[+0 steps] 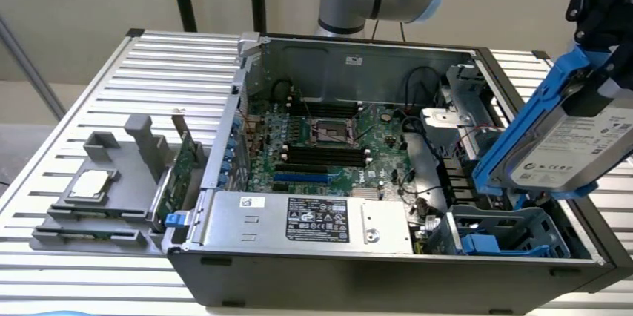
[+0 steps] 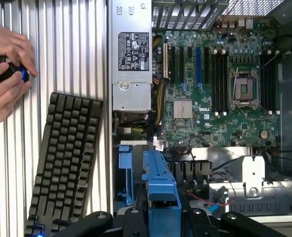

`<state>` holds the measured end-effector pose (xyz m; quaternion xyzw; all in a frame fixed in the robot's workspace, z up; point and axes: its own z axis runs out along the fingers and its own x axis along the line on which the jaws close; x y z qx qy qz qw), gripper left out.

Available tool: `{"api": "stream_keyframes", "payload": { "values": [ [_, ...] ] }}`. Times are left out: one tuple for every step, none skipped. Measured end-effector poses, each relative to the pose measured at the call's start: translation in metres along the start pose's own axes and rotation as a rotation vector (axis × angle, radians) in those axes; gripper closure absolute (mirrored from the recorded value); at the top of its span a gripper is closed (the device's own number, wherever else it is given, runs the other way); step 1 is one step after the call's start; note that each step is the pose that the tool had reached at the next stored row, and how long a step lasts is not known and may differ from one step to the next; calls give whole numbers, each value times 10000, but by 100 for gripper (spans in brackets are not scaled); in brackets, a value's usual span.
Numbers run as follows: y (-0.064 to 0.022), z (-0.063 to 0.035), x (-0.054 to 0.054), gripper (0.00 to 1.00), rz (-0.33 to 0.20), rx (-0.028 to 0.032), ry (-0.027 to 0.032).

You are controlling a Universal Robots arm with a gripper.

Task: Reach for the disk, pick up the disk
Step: 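Pick up the disk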

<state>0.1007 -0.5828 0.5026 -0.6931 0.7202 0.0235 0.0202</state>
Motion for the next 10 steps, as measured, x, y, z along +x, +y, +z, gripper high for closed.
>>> {"api": "stream_keyframes", "payload": {
  "values": [
    [-1, 2, 9, 67, -12, -1, -14],
    [-1, 4, 17, 67, -22, -3, -49],
    [-2, 5, 23, 67, -31, -4, -68],
    [-3, 5, 24, 67, -33, -5, -67],
    [-3, 5, 23, 67, -34, -5, -67],
    [-2, 5, 24, 67, -34, -5, -69],
    [-2, 5, 23, 67, -34, -5, -68],
    [-2, 4, 23, 67, -34, -5, -67],
    [-3, 5, 23, 67, -34, -5, -67],
    [-3, 4, 23, 67, -34, -5, -67]
  ]
}}
